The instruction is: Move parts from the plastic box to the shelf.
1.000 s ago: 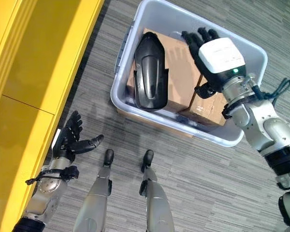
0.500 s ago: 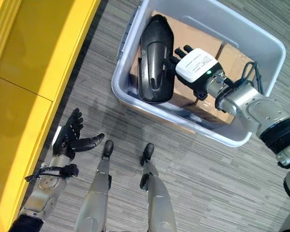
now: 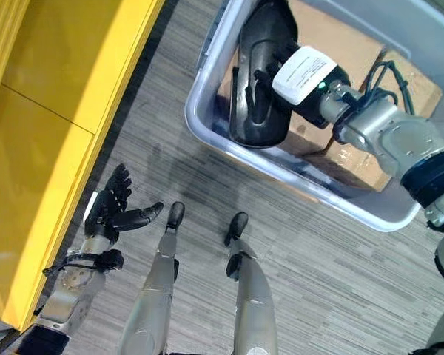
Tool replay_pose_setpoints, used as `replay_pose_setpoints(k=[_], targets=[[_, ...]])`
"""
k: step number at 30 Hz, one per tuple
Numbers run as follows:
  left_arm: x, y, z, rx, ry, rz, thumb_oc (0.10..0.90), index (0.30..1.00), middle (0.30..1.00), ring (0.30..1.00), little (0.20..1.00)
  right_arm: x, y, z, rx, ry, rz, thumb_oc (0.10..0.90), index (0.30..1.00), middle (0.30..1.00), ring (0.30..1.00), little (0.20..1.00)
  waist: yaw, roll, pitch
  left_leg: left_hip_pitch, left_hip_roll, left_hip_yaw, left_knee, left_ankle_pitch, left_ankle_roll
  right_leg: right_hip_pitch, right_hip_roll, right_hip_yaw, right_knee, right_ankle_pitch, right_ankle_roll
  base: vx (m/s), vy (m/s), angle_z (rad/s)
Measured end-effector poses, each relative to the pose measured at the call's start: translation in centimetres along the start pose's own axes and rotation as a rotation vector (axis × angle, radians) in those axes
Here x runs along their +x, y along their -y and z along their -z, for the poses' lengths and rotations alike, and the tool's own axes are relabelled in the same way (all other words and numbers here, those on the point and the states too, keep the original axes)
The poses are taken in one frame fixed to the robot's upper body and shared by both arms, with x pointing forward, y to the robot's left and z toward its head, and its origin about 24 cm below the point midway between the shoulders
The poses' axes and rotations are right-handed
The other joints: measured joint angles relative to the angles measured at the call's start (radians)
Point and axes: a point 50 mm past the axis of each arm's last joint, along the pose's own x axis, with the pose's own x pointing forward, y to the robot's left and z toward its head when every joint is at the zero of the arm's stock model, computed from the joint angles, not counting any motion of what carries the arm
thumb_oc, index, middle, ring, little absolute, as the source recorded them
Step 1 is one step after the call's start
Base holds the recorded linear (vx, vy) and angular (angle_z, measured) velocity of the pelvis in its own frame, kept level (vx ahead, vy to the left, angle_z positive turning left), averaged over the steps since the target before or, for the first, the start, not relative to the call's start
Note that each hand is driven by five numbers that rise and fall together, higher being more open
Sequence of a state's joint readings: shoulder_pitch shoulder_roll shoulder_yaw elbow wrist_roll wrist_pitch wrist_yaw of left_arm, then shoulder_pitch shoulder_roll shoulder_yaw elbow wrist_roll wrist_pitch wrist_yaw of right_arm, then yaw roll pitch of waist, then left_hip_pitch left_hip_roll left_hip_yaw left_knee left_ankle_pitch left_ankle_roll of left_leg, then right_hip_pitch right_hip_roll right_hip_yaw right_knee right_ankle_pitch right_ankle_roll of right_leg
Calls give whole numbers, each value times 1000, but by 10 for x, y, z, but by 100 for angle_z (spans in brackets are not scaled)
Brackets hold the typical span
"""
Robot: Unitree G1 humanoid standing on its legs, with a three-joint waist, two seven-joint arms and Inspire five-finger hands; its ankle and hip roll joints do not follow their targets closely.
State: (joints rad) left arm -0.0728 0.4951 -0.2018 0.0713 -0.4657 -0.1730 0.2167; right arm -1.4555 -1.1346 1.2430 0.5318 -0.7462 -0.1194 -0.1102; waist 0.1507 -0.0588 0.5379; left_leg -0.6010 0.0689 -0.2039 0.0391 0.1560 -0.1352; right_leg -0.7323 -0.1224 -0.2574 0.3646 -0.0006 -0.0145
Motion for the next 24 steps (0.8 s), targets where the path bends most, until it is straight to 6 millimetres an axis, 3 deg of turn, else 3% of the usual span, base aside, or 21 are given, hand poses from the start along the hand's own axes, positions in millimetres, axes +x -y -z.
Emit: replay_pose_setpoints(k=[5, 9, 15, 16, 18, 20, 22, 24], targets=[[0, 1, -1, -2, 7, 3, 900, 1000, 1000, 1000, 1000, 1, -2, 2, -54, 6, -28, 900, 1000, 1000, 1000, 1000, -1, 11, 1, -14, -5, -3, -10, 8, -3, -36, -12, 0, 44, -21, -7, 30, -9, 5], [0, 0, -3, -8, 25, -11, 900, 1000, 1000, 1000, 1000, 1, 7, 17, -81, -48, 7, 900, 1000, 1000, 1000, 1000, -5, 35, -2, -59, -16, -21, -8, 17, -7, -105, -31, -4, 108, -49, -13, 39, -5, 12], [-2, 1, -3, -13, 33, -7, 900, 1000, 1000, 1000, 1000, 1, 18, 44, -62, -146, 25, 900, 1000, 1000, 1000, 1000, 0, 42, -8, -146, -38, -19, 11, 23, -7, -232, -73, 2, 220, -98, -22, 40, 15, 16], [-2, 1, -3, -13, 31, -8, 900, 1000, 1000, 1000, 1000, 3, 17, 46, -58, -161, 16, 663, 668, 668, 668, 668, 0, 44, -14, -152, -37, -21, 9, 22, -7, -239, -73, 1, 222, -102, -25, 31, 9, 15], [-4, 4, -1, -16, 27, 2, 900, 1000, 1000, 1000, 1000, 3, 12, 50, -49, -187, -9, 400, 300, 300, 300, 300, 10, 51, -37, -179, -34, -20, 7, 21, -8, -268, -73, 1, 227, -101, -24, 30, -15, 8], [-5, 9, 0, -26, 29, 16, 900, 1000, 1000, 1000, 1000, 2, 15, 59, -63, -228, -15, 400, 300, 300, 300, 300, 24, 69, -65, -221, -34, -22, 5, -6, -13, -303, -71, -2, 212, -98, -17, 27, -16, 4], [-4, 15, 0, -58, 33, 14, 900, 1000, 1000, 1000, 1000, 0, 19, 67, -79, -279, 13, 400, 300, 300, 300, 300, 27, 92, -78, -243, -34, -19, 1, -68, -14, -307, -71, -7, 167, -93, -10, 5, 0, 2], [-5, 22, 3, -83, 27, 25, 900, 1000, 1000, 1000, 1000, -1, 14, 69, -105, -303, -5, 400, 300, 300, 300, 300, 46, 119, -94, -278, -36, -15, 50, -86, -2, -309, -74, -23, 147, -88, -2, 13, 11, -17]])
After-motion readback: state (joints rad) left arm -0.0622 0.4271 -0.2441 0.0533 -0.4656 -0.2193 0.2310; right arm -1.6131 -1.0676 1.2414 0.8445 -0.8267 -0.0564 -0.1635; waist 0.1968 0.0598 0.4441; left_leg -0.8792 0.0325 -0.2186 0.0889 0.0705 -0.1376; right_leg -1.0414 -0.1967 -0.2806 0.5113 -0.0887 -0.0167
